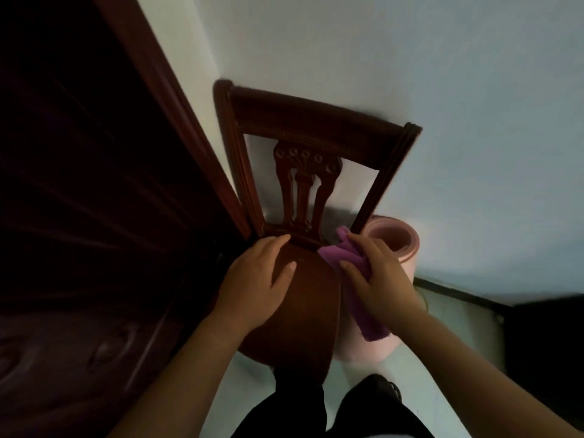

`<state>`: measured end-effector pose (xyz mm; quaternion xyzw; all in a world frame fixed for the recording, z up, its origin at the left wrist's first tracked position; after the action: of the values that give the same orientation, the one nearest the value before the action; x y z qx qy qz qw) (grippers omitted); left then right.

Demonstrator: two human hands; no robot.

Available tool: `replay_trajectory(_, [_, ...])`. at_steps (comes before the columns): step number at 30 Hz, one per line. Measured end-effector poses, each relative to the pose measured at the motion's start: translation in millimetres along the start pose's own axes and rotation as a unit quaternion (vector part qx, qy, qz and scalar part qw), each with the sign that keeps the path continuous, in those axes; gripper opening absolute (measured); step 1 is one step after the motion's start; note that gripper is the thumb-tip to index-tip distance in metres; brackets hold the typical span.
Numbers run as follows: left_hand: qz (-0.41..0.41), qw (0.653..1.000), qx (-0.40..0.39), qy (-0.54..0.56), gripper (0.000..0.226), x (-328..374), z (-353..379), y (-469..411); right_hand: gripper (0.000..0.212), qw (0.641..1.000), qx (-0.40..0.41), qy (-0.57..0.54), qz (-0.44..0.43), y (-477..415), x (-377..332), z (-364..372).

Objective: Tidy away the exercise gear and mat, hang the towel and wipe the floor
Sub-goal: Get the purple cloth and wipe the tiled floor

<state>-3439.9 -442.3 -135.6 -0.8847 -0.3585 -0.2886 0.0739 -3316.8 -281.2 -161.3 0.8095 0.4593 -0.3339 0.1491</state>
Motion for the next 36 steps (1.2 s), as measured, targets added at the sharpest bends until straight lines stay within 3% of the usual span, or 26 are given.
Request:
replay_trajectory(6, [0.037, 0.998, -0.056, -0.004, 0.049, -21, 8, -22, 0.048, 0.998, 0.034, 0.011, 0.058, 1, 0, 19])
replay_trajectory(17, [0.030, 0.995, -0.094, -0.034, 0.048, -62, 53, -29, 0.049, 0.995, 0.009, 0.015, 0.094, 10, 44, 77])
replay_trajectory(25, [0.028, 0.993, -0.117, -0.020, 0.044, -118, 114, -43, 0.048, 0.988, 0.000, 0.010, 0.155, 14, 88, 145])
replay_trajectory(36, [0.042, 0.979, -0.182, -0.086, 0.052, -205, 241, -89, 0.050, 0.973, 0.019, 0.007, 0.229, 0, 175, 269])
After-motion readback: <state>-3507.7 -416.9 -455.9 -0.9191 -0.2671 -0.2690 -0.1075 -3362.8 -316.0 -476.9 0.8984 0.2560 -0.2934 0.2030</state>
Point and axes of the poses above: each hand's wrist, its own y-axis away from the middle knuckle, its own z-axis out of the palm, x = y × z, the point moved 4 cm from there along -y, towards the middle knuckle, and after that the axes turned 2 degrees about x, right-handed, at the moved point
